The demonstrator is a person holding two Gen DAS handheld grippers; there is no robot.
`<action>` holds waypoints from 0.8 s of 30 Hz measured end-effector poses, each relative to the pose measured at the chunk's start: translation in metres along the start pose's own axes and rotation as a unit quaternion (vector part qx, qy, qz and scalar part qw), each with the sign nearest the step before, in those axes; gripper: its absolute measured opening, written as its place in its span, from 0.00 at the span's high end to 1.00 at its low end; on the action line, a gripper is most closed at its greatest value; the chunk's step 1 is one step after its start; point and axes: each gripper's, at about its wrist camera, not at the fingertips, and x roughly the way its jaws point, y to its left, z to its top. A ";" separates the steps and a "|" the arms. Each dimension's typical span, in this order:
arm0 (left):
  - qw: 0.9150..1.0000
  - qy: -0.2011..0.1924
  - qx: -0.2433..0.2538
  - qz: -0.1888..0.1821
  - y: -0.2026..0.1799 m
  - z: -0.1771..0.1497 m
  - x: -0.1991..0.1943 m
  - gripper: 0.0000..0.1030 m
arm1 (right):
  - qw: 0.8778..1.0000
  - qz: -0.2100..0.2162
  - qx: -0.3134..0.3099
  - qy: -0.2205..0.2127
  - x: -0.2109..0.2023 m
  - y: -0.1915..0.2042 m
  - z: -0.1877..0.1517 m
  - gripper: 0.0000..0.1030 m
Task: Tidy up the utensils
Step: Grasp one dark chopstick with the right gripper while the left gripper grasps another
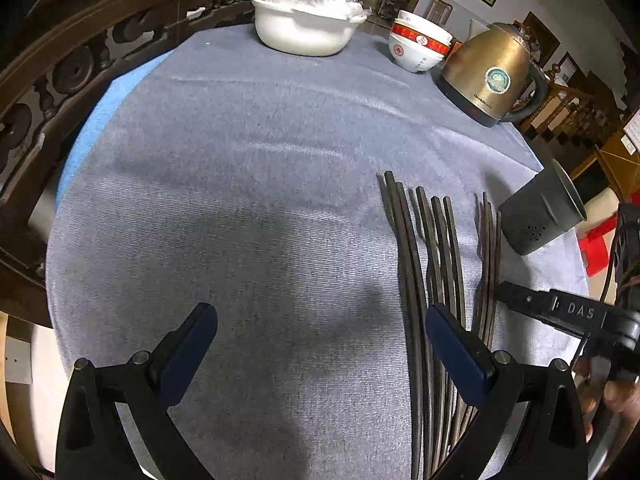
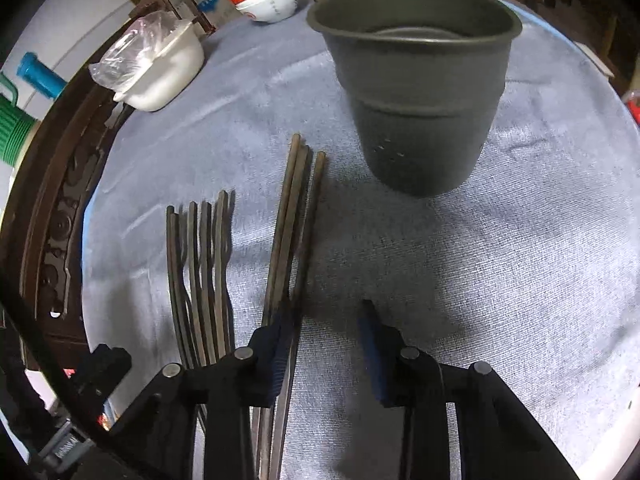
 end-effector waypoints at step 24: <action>0.994 0.107 -0.007 0.003 -0.032 0.025 0.038 0.25 | 0.980 -0.079 -0.174 0.055 0.001 0.027 0.008 0.90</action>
